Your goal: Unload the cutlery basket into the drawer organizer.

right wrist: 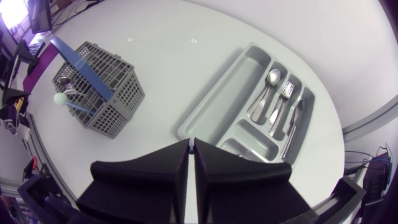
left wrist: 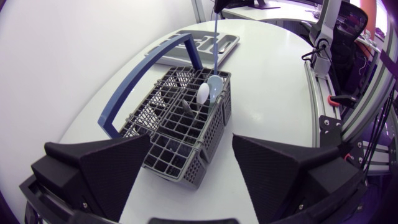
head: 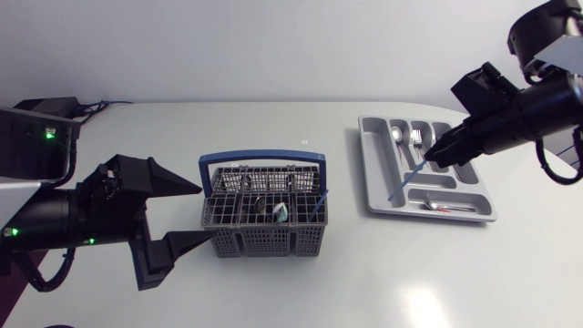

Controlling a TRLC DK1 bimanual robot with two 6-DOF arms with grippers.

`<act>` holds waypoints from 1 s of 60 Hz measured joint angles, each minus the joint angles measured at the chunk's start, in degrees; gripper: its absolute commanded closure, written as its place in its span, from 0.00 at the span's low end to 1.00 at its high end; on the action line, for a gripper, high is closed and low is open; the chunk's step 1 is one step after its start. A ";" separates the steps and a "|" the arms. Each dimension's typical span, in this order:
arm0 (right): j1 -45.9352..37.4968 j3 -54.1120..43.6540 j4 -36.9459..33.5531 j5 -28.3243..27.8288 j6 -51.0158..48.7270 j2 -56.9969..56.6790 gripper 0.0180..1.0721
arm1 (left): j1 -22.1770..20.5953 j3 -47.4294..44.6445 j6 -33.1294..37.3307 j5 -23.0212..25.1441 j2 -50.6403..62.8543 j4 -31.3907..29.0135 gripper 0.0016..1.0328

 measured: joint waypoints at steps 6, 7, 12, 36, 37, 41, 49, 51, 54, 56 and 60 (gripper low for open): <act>-1.11 2.97 0.79 -0.15 0.02 5.46 0.94 | 0.00 0.00 0.00 0.00 0.00 0.00 0.05; -1.18 3.54 0.79 -0.13 0.02 6.38 0.94 | 0.00 0.00 0.00 0.00 0.00 0.00 0.05; -1.53 7.02 0.79 -0.13 0.04 11.21 0.94 | 0.00 0.00 0.00 0.00 0.00 0.02 0.05; -1.77 25.73 -1.90 0.07 1.86 31.34 0.94 | 0.17 -0.11 0.04 0.00 0.24 0.68 0.05; -1.75 26.45 -2.25 0.09 1.88 31.93 0.94 | 0.17 -0.11 0.07 0.00 0.35 0.68 0.05; -1.77 29.53 -3.19 0.13 2.23 34.16 0.94 | 0.17 -0.11 0.09 0.00 0.76 0.68 0.05; -1.75 34.62 -3.78 0.28 2.69 38.10 0.94 | 0.35 -0.11 0.28 0.00 1.70 1.22 0.05; -1.77 36.33 -4.04 0.28 3.08 39.32 0.94 | 0.44 -0.11 0.28 0.00 1.99 1.49 0.05; -1.81 38.91 -5.07 0.28 3.50 41.09 0.94 | 0.44 -0.11 0.31 0.00 2.40 1.55 0.05; -1.88 41.07 -6.08 0.31 3.56 42.47 0.94 | 0.46 -0.11 0.39 0.00 2.73 1.55 0.05; -2.14 44.22 -7.28 0.13 3.76 44.44 0.94 | 0.50 -0.11 0.48 0.00 3.19 1.75 0.05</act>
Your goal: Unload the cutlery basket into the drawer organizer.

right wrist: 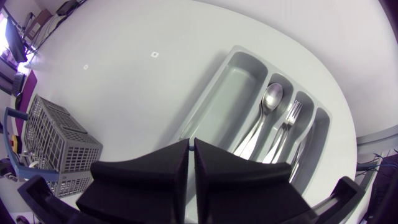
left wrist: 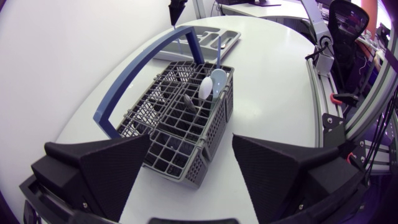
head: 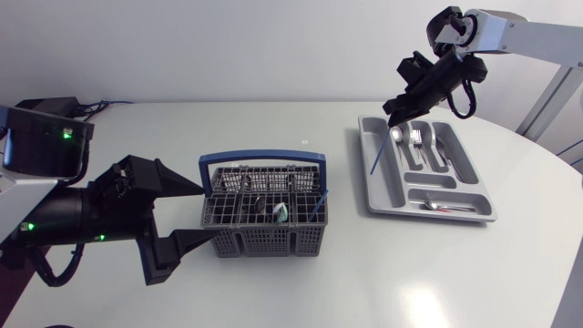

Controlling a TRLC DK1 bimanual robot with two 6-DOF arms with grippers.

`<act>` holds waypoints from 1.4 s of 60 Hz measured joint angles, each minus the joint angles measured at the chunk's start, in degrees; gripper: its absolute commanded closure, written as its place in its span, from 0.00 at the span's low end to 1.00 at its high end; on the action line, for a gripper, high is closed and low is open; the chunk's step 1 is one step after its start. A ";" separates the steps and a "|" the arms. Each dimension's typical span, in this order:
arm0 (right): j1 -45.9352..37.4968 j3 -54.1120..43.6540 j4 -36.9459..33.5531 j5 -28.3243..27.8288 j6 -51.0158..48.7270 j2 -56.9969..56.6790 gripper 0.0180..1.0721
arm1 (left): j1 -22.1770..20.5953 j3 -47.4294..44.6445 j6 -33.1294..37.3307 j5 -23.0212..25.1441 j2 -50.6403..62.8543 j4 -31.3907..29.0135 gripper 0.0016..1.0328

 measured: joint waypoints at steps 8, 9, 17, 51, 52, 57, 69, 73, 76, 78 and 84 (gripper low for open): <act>-0.46 1.25 -1.11 -0.15 0.02 0.70 0.94 | 0.44 0.00 0.44 0.00 0.61 0.46 0.05; -0.50 1.25 -1.22 -0.15 0.04 0.70 0.94 | 0.50 0.00 0.46 0.00 0.66 0.50 0.05; -0.72 1.29 -3.48 -0.24 0.00 0.33 0.94 | 0.98 0.00 1.09 0.04 1.01 0.66 0.05; -1.42 1.75 -21.73 -0.02 -1.20 -1.92 0.94 | 1.14 0.00 1.33 0.04 1.40 0.70 0.05; -1.44 1.86 -22.05 -0.02 -1.36 -2.03 0.94 | 1.14 0.00 1.33 0.04 1.38 0.70 0.05; -1.42 2.47 -23.58 0.26 -2.05 -2.62 0.94 | 1.14 0.00 1.33 0.04 1.38 0.68 0.05; -1.44 2.10 -25.05 2.23 -4.44 -4.72 0.94 | 1.31 -0.33 1.33 0.04 1.33 0.66 0.05; -1.42 0.98 -25.11 2.84 -5.40 -6.01 0.94 | 1.40 -0.44 1.33 0.04 1.33 0.68 0.05; -1.42 0.09 -25.20 3.28 -5.79 -7.02 0.94 | 1.40 -0.48 1.33 0.04 1.33 0.68 0.05; -1.31 -0.61 -25.24 3.78 -6.32 -7.72 0.94 | 1.40 -0.55 1.33 0.04 1.33 0.66 0.05; -0.87 -2.01 -25.53 4.81 -6.97 -8.90 0.94 | 1.40 -0.66 1.33 0.04 1.33 0.66 0.05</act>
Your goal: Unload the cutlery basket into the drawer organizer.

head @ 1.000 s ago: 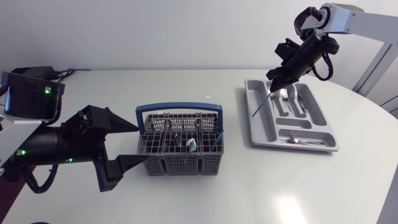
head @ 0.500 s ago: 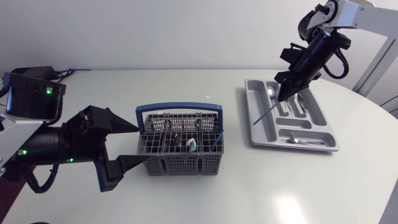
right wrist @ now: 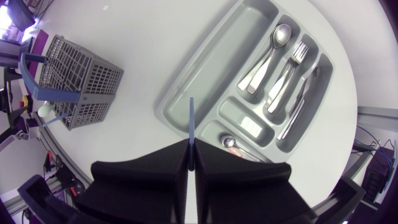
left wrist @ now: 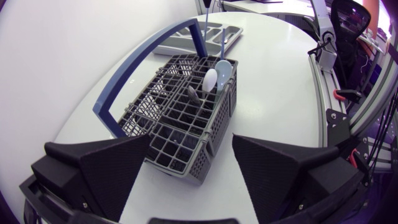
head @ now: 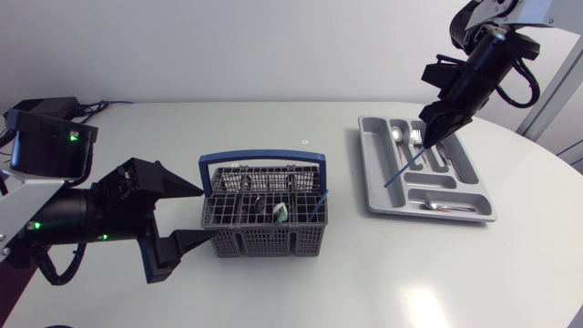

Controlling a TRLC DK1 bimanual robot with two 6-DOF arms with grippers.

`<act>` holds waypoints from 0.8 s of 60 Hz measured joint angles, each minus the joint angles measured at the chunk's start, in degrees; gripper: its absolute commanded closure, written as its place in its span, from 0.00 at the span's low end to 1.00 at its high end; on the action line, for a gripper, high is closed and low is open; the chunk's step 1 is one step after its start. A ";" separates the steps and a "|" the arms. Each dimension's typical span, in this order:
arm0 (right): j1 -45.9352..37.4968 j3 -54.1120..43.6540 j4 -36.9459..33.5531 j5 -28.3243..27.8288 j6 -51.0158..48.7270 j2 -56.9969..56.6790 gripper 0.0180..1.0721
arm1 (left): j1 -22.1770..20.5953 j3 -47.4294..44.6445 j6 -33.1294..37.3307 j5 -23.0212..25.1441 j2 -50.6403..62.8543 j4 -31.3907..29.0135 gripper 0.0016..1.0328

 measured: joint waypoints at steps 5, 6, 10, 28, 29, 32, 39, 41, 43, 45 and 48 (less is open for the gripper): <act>0.52 -1.03 -0.63 0.22 -0.98 -0.22 0.94 | 0.00 0.00 0.15 0.00 0.00 0.00 0.05; 0.59 -1.16 -0.76 0.33 -1.03 -0.24 0.94 | 0.00 0.00 0.17 0.00 0.00 0.00 0.05; 0.70 -1.79 -0.79 0.09 -1.09 -0.46 0.94 | 0.00 0.00 0.17 0.00 -0.04 0.00 0.05; 1.42 -4.61 -1.18 -2.12 -1.05 -9.49 0.94 | -6.14 3.87 0.09 -2.86 -1.77 -0.24 0.05; 1.60 -4.83 -1.18 -2.27 -1.05 -10.21 0.94 | -7.23 4.52 0.07 -3.72 -1.77 -0.04 0.05; 2.36 -5.88 -1.20 -2.60 -1.01 -12.61 0.94 | -11.10 6.67 -0.04 -6.69 -1.46 1.38 0.05; 5.31 -9.16 -1.29 -3.17 -0.44 -18.45 0.94 | -18.51 12.00 -0.04 -10.97 1.84 4.94 0.05; 6.36 -10.08 -1.73 -3.39 0.04 -20.13 0.94 | -20.11 13.46 -0.04 -11.78 3.54 6.14 0.05; 7.32 -10.84 -2.08 -3.58 0.57 -21.57 0.94 | -21.22 14.53 -0.04 -12.13 5.05 7.08 0.05; 8.31 -11.67 -2.27 -3.80 1.05 -23.21 0.94 | -22.25 15.41 -0.04 -12.17 6.67 8.15 0.05; 9.27 -12.70 -2.29 -4.55 1.81 -25.18 0.94 | -23.45 16.00 -0.02 -12.35 8.48 9.73 0.05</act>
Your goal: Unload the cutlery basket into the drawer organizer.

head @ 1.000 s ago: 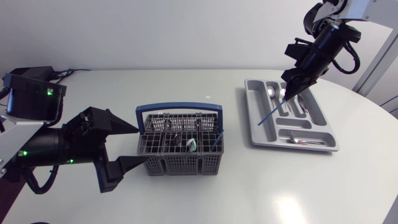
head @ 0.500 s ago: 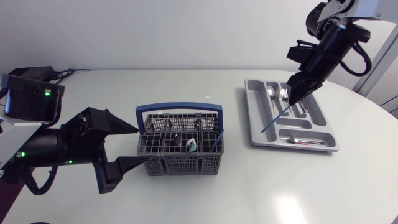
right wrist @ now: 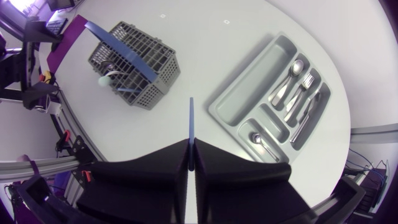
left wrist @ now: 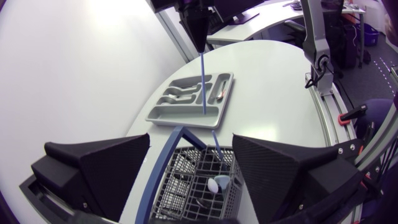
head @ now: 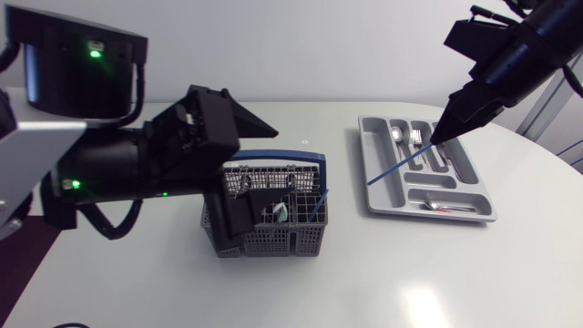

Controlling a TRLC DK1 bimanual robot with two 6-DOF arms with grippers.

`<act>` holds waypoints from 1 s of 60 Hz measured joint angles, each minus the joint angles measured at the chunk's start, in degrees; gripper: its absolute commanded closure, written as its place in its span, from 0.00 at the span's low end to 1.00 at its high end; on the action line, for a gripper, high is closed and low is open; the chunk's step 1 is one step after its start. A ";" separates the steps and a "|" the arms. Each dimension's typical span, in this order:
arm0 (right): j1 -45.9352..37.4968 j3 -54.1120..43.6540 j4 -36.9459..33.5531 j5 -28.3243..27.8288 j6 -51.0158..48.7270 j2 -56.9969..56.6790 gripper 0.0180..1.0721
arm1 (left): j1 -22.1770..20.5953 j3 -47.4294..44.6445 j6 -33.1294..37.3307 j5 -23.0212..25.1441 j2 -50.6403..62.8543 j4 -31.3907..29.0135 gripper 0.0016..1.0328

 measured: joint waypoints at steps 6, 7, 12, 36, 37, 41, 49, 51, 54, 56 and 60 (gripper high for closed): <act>1.07 -1.49 0.04 -1.44 1.38 -3.65 0.94 | -2.03 0.44 0.00 -0.22 3.21 2.86 0.05; 1.07 -1.70 0.04 -1.77 1.55 -4.17 0.94 | -2.29 0.57 0.00 -0.42 3.80 3.21 0.05; 1.20 -3.37 0.94 -3.76 2.47 -6.91 0.94 | -3.50 1.33 0.00 -1.27 7.13 5.20 0.06; 5.16 -8.20 6.12 -8.07 7.72 -12.63 0.94 | -7.78 7.80 -0.50 -3.04 18.53 9.55 0.14; 5.16 -8.22 6.14 -8.07 7.76 -12.63 0.94 | -7.93 8.09 -0.50 -3.23 18.82 9.62 0.15; 5.16 -8.44 6.27 -8.07 7.96 -12.66 0.94 | -8.46 9.25 -0.50 -4.20 20.09 10.43 0.16; 5.20 -8.48 6.29 -8.11 7.98 -12.85 0.94 | -9.03 11.04 -0.50 -4.50 22.45 10.93 0.18; 5.22 -8.48 6.27 -8.11 8.02 -12.92 0.94 | -9.09 11.41 -0.50 -4.52 23.08 11.02 0.21; 5.53 -8.48 6.27 -8.11 8.28 -13.00 0.94 | -9.20 11.87 -0.50 -4.52 24.00 11.13 0.26; 5.70 -8.48 6.25 -8.11 8.50 -13.07 0.94 | -9.22 12.11 -0.52 -4.79 24.68 11.43 0.30; 6.34 -8.48 6.25 -8.13 9.07 -13.22 0.94 | -9.53 12.24 -0.50 -5.95 25.83 12.57 0.36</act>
